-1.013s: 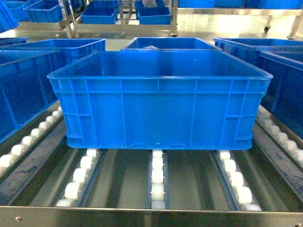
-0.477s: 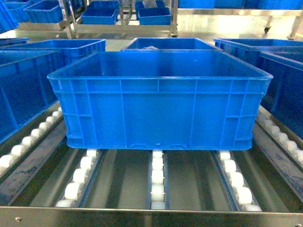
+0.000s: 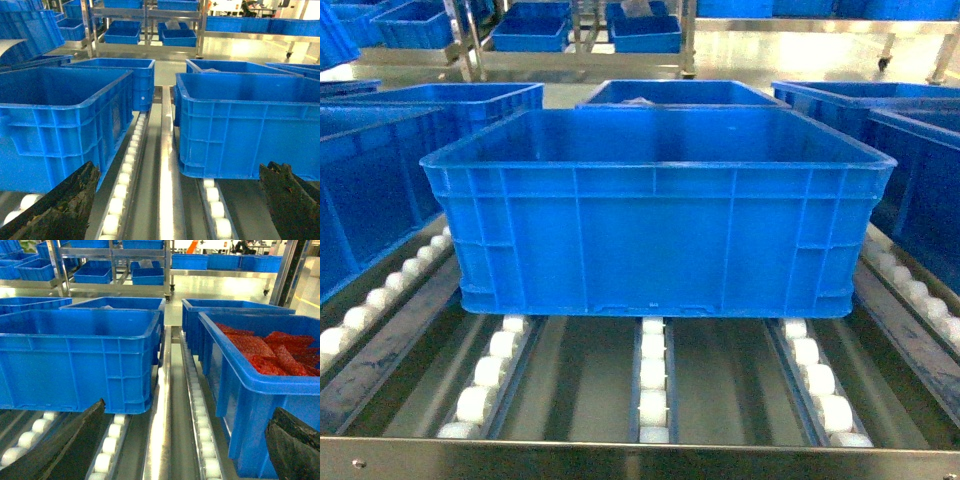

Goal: Place box next to blue box on left shelf

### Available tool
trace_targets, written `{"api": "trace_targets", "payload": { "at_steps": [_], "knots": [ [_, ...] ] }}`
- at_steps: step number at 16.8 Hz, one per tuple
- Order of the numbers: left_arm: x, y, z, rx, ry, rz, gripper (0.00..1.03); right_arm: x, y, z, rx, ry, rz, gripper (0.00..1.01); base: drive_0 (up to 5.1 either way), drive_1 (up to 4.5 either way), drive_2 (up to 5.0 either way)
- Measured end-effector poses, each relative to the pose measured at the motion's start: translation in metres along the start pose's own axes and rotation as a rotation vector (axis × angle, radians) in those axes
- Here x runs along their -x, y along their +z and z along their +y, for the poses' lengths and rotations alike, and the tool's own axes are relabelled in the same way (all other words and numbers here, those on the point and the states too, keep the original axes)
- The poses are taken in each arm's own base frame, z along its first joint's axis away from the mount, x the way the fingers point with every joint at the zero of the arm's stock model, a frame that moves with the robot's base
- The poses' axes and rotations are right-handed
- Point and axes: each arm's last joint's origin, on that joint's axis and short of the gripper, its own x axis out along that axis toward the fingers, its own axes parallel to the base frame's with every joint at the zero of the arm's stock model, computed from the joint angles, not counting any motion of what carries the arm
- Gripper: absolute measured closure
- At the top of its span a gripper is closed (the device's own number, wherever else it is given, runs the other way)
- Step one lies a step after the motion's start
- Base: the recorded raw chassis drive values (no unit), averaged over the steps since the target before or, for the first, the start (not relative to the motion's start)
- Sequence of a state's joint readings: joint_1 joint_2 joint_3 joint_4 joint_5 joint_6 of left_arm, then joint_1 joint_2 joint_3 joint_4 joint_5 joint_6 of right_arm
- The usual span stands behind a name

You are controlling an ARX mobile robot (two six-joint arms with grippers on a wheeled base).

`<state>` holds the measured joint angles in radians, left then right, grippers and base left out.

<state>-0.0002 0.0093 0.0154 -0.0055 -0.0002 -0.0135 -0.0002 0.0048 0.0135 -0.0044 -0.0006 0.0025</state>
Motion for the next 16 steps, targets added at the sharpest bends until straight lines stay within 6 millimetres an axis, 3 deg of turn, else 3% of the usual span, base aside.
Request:
{"api": "trace_targets", "payload": {
  "at_steps": [16],
  "knots": [
    [0.0,0.0,0.0,0.0,0.0,0.0,0.05,0.0,0.0,0.0,0.0,0.0,0.0,0.03,0.0,0.0,0.0]
  ]
}}
